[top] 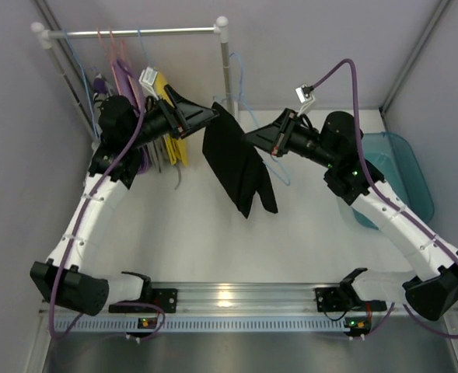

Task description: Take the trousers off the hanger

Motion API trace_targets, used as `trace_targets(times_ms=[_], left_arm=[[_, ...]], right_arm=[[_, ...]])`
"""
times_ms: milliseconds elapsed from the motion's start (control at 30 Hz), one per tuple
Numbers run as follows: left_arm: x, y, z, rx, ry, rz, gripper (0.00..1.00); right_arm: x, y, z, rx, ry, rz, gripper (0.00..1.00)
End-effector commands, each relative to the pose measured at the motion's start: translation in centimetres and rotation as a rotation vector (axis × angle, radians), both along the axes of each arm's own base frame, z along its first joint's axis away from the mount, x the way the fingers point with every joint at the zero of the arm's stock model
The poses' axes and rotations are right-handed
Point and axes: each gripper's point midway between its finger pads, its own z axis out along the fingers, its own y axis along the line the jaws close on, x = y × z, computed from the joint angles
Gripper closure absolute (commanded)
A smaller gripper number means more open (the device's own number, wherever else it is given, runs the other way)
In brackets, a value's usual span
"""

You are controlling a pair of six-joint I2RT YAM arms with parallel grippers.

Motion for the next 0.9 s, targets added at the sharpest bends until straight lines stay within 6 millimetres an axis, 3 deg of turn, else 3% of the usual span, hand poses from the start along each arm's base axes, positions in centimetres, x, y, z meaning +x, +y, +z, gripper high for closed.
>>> trace_targets(times_ms=[0, 300, 533, 633, 700, 867], left_arm=[[0.4, -2.1, 2.7, -0.072, -0.056, -0.049, 0.15], [0.4, -7.0, 2.7, -0.120, -0.020, -0.148, 0.21], [0.9, -8.4, 3.0, -0.147, 0.042, -0.142, 0.24], [1.8, -8.7, 2.9, -0.148, 0.069, -0.114, 0.31], [2.3, -9.0, 3.1, -0.140, 0.068, -0.092, 0.43], [3.4, -9.6, 2.6, -0.125, 0.101, -0.066, 0.47]], right_arm=[[-1.8, -0.4, 4.1, 0.072, -0.148, -0.008, 1.00], [-0.5, 0.6, 3.2, 0.067, -0.131, -0.034, 1.00], [0.4, 1.6, 1.8, 0.049, -0.091, -0.057, 1.00], [0.5, 2.1, 1.4, 0.038, -0.079, -0.063, 1.00], [0.5, 2.5, 1.2, 0.031, -0.076, -0.062, 1.00], [0.7, 3.3, 0.9, 0.016, -0.073, -0.064, 1.00]])
